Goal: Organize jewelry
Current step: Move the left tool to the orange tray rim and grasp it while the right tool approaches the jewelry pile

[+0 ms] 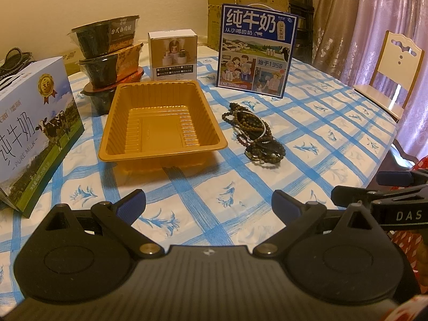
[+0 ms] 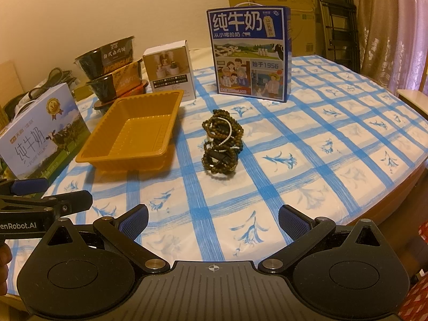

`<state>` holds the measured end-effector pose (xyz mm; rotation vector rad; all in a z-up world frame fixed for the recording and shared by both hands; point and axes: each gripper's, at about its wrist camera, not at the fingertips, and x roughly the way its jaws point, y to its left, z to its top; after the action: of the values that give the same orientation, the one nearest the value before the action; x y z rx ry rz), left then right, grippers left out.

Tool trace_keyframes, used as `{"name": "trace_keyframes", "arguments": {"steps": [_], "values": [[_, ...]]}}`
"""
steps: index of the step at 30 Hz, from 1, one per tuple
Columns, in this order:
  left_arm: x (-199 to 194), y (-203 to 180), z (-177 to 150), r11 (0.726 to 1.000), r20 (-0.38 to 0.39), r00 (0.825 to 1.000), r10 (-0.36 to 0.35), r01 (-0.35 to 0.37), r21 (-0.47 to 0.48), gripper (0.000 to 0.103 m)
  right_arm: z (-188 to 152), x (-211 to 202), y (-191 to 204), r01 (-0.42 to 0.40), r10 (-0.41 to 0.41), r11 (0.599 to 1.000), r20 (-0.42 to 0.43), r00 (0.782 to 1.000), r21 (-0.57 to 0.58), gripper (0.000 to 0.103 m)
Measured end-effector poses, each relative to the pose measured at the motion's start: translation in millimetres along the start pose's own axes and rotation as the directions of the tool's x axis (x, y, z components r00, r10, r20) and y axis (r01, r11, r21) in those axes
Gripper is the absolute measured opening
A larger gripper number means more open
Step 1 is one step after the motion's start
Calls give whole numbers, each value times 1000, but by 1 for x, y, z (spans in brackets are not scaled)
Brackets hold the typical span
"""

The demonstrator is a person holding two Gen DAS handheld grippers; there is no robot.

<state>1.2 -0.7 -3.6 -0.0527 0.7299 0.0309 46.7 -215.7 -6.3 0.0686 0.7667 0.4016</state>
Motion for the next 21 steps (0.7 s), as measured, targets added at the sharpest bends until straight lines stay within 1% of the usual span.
{"name": "trace_keyframes", "arguments": {"steps": [2, 6, 8, 15, 17, 21], "values": [[1, 0, 0, 1000, -3, 1000, -7, 7, -6, 100, 0, 0, -1, -2, 2, 1000, 4, 1000, 6, 103], [5, 11, 12, 1000, -11, 1000, 11, -11, -14, 100, 3, 5, -3, -9, 8, 1000, 14, 1000, 22, 103], [8, 16, 11, 999, -9, 1000, 14, -14, -32, 100, 5, 8, -5, -16, 16, 1000, 17, 1000, 27, 103], [25, 49, 6, 989, 17, 999, 38, -36, -143, 99, 12, 29, -3, -15, 15, 1000, 56, 998, -2, 103], [31, 59, 5, 982, 26, 998, 57, -51, -180, 97, 14, 37, -3, -18, 18, 1000, 70, 997, -9, 103], [46, 77, 2, 967, 43, 993, 109, -96, -235, 96, 17, 57, -5, -23, 22, 1000, 67, 998, 17, 103]]}}
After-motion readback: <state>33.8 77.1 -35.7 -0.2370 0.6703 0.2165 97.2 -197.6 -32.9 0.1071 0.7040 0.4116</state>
